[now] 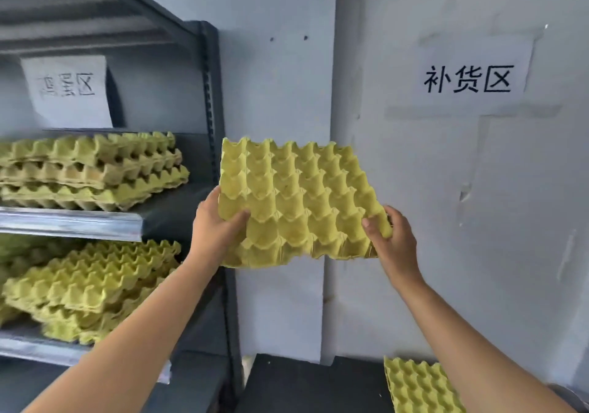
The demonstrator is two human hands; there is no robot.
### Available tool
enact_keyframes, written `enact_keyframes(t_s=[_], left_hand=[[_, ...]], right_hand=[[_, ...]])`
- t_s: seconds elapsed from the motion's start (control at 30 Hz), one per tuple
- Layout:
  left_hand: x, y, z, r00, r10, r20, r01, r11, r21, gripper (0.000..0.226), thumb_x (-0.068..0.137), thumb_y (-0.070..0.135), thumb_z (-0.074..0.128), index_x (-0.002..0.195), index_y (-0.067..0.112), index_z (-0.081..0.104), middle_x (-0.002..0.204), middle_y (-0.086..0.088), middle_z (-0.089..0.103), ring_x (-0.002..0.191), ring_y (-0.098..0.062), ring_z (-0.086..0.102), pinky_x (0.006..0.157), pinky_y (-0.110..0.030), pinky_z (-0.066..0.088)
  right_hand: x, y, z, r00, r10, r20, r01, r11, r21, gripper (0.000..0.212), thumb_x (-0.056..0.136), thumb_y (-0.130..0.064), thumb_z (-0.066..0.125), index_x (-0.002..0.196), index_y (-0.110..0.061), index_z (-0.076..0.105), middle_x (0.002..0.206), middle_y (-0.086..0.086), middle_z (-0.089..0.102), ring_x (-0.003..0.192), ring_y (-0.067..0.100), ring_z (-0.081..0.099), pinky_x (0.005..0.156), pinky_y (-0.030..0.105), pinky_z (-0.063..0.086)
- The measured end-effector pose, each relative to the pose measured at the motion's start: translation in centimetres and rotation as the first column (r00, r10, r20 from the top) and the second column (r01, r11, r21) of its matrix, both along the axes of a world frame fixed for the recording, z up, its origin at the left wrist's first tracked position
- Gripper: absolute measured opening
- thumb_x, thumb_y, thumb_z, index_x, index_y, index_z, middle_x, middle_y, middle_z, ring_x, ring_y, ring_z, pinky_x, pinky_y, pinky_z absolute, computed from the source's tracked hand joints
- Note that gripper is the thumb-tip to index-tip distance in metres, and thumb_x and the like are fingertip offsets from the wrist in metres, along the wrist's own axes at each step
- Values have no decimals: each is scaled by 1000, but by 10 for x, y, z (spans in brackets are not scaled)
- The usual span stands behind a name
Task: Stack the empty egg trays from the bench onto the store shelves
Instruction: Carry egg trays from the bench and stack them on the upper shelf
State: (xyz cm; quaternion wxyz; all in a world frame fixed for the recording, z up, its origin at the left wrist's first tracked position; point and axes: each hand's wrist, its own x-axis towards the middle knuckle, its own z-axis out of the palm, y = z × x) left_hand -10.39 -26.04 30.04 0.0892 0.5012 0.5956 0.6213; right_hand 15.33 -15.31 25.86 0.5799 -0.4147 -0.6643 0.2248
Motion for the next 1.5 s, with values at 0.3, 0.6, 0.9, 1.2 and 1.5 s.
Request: enact_keyframes(t_s=[0.3,0.6,0.9,1.2,1.5], left_hand=[[-173,-104,38,973,231,21,-232,973,2,78,75,40,74,141,30,35,131,-5,53,113,-30,56,94,-54,48],[-304,-146,62,937,347,43,-348,937,32,72,79,31,72,140,22,34,128,-5,52,106,-29,60,93,-49,50],[-383,-124,118,975,185,120,-194,979,66,64,79,28,71,134,10,42,130,-11,51,106,-32,59,91,-45,51],[-452,-77,143,979,199,39,-202,970,132,44,83,20,68,122,10,51,118,-12,54,81,-18,62,57,-14,54],[-526,-36,134,945,327,-20,-324,942,84,31,81,30,72,103,9,64,107,-15,63,82,-24,62,75,-39,54]], right_hand=[[-179,-59,41,979,200,50,-203,977,61,91,62,-73,55,134,-18,47,122,-5,51,116,9,48,94,24,37],[-310,-90,65,948,263,177,-281,956,82,105,59,-72,69,143,-17,38,130,6,47,124,17,45,101,28,37],[-382,-71,123,969,212,129,-229,964,137,77,80,-50,67,141,-13,39,135,8,45,128,23,40,97,27,32],[-482,-27,175,985,146,87,-162,963,217,46,74,-57,67,85,-16,50,98,8,54,75,14,47,60,24,33],[-543,-27,180,960,-93,263,39,978,204,70,73,-71,57,104,-9,57,104,10,55,90,29,59,83,47,51]])
